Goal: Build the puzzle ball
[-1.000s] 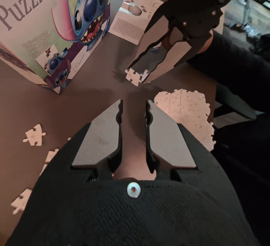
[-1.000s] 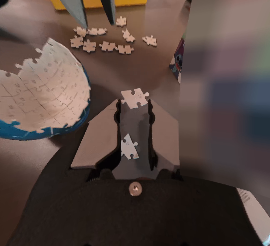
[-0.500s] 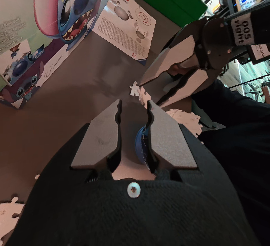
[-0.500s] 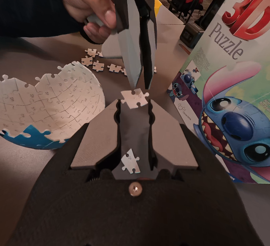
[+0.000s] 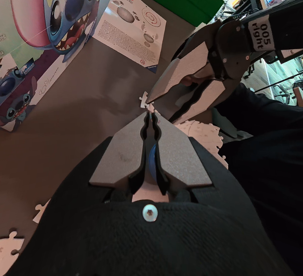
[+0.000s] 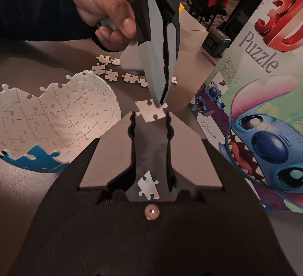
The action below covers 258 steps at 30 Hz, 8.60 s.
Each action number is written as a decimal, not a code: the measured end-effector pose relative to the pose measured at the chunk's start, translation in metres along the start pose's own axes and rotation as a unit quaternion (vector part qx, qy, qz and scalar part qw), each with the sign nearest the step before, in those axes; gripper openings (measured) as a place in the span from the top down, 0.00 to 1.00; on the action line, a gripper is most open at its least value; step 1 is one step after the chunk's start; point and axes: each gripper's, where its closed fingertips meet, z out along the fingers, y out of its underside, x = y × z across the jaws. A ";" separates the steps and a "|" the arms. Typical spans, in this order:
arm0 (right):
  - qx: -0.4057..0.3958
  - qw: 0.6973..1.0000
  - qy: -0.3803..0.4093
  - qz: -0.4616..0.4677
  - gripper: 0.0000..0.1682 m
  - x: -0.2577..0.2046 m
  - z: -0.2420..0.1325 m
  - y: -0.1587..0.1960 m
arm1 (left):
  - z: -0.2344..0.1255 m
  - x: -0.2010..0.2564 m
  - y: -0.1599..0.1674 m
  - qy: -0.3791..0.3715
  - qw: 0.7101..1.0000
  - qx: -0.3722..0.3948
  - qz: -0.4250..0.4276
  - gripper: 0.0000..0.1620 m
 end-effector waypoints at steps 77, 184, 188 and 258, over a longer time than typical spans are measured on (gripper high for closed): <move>0.154 0.953 -0.163 0.204 1.00 -0.006 -0.022 -0.041 | -0.007 0.038 0.003 -0.020 0.990 -0.042 0.134 1.00; 0.239 0.917 -0.207 0.244 0.95 -0.005 -0.044 -0.060 | -0.027 0.054 -0.002 -0.060 0.986 -0.008 0.155 1.00; 0.209 0.931 -0.198 0.225 0.96 -0.010 -0.035 -0.053 | -0.028 0.046 0.011 -0.075 0.984 -0.049 0.151 1.00; 0.043 0.965 -0.208 0.152 1.00 -0.043 -0.006 -0.006 | -0.026 0.050 0.028 -0.100 0.972 -0.102 0.187 0.99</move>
